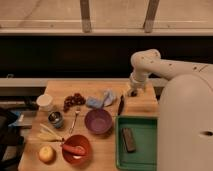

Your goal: Place banana in tray

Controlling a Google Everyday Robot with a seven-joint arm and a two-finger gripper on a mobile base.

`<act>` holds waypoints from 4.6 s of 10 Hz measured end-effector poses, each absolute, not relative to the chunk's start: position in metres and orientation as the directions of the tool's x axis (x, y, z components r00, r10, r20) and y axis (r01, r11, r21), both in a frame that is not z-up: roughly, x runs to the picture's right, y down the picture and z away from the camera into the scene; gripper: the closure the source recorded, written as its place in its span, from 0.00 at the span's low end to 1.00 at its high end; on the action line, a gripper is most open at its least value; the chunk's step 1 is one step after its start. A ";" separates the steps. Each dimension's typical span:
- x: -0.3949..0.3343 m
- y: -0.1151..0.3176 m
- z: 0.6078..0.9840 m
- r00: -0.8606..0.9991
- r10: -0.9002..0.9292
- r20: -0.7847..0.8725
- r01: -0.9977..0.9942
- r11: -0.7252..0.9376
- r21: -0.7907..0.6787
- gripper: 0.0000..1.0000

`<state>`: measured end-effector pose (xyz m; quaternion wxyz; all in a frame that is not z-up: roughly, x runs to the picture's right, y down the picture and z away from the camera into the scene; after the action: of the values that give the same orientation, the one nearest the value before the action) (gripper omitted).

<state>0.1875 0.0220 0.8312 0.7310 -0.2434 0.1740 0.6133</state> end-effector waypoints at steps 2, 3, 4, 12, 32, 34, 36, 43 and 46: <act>0.188 0.022 0.831 0.187 0.812 -0.553 -0.981 0.129 -0.142 0.26; 0.188 0.022 0.831 0.187 0.812 -0.553 -0.981 0.129 -0.142 0.26; 0.188 0.022 0.831 0.187 0.812 -0.553 -0.981 0.129 -0.142 0.26; 0.187 0.022 0.831 0.187 0.812 -0.553 -0.981 0.129 -0.142 0.26; -0.100 0.042 0.784 0.789 0.551 -0.272 -0.604 0.615 -0.506 0.26; -0.100 0.044 0.782 0.797 0.540 -0.271 -0.595 0.622 -0.509 0.26; -0.102 0.044 0.782 0.799 0.538 -0.268 -0.591 0.625 -0.509 0.26; -0.156 0.092 0.782 0.848 0.468 -0.248 -0.520 0.647 -0.558 0.26; -0.176 0.114 0.781 0.861 0.455 -0.227 -0.493 0.640 -0.589 0.26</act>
<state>-0.1763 0.1143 0.7813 0.9051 -0.3336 0.0288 0.2619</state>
